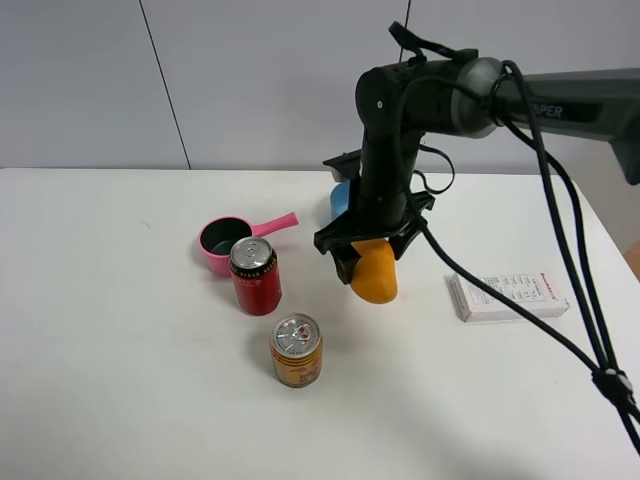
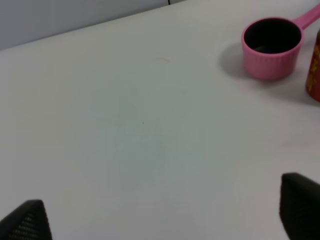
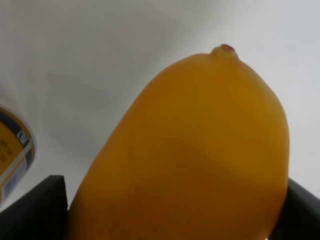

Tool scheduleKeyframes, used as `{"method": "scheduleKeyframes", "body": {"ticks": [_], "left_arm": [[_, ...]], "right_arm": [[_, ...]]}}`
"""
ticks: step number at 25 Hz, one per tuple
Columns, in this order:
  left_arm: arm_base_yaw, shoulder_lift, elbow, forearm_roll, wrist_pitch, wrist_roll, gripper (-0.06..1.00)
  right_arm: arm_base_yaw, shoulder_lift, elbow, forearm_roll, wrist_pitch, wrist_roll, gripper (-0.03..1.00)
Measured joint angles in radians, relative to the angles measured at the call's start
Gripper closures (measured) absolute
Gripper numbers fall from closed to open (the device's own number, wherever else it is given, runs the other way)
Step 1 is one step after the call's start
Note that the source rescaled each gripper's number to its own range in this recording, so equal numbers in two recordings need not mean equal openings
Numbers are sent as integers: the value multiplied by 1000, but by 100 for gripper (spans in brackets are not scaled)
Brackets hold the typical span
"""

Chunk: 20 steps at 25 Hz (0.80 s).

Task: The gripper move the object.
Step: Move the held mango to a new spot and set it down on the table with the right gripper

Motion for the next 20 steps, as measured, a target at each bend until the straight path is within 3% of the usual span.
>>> {"method": "scheduleKeyframes", "body": {"ticks": [6, 20], "left_arm": [[0, 0, 0, 0, 0, 0, -6], [0, 0, 0, 1, 0, 0, -6]], "right_arm": [[29, 61, 0, 2, -106, -10, 95], [46, 140, 0, -28, -244, -26, 95]]}}
